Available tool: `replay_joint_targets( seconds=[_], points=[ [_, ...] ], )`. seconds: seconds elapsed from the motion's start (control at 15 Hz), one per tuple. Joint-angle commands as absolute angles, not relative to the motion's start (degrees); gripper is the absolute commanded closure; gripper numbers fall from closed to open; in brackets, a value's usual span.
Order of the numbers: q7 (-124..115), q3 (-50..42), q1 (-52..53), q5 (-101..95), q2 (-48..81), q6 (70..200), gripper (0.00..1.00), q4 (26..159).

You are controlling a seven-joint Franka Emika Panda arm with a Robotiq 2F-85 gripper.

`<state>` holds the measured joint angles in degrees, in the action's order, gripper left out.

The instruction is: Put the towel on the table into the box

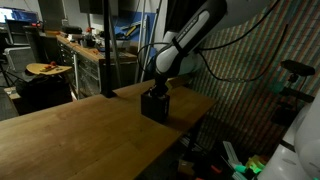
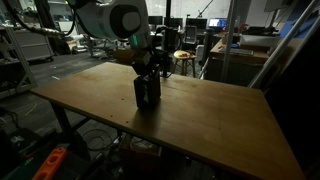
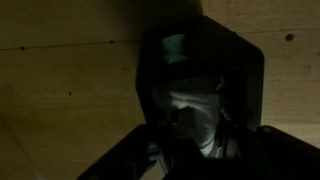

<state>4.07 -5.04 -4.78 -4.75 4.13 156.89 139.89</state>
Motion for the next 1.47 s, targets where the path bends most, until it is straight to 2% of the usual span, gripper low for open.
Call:
replay_joint_targets(
  seconds=[0.0,0.13,0.2,0.27,0.33,0.4,0.53,0.8,1.13,1.33,1.4],
  points=[
    [2.0,-5.5,-4.6,-7.9,1.6,152.9,0.46,138.1],
    [2.0,-5.1,-4.4,-7.8,1.2,151.5,0.46,137.1],
    [2.3,-4.9,-4.3,-7.4,1.2,150.9,0.65,136.5],
    [2.5,-4.8,-4.3,-7.1,1.1,150.5,0.69,136.1],
    [2.6,-4.6,-4.2,-7.0,1.1,150.2,0.84,135.7],
    [2.8,-4.5,-4.1,-6.8,1.3,150.1,0.87,135.4],
    [3.2,-4.3,-4.1,-6.2,1.4,150.3,1.00,135.0],
    [3.3,-4.1,-4.1,-6.0,1.5,150.8,0.95,135.1],
    [2.9,-4.3,-4.2,-6.8,0.9,150.7,0.94,135.4],
    [2.8,-4.4,-4.3,-7.5,0.2,150.7,0.76,135.6],
    [2.5,-4.4,-4.3,-7.8,-0.1,150.6,0.88,135.6]
  ],
)
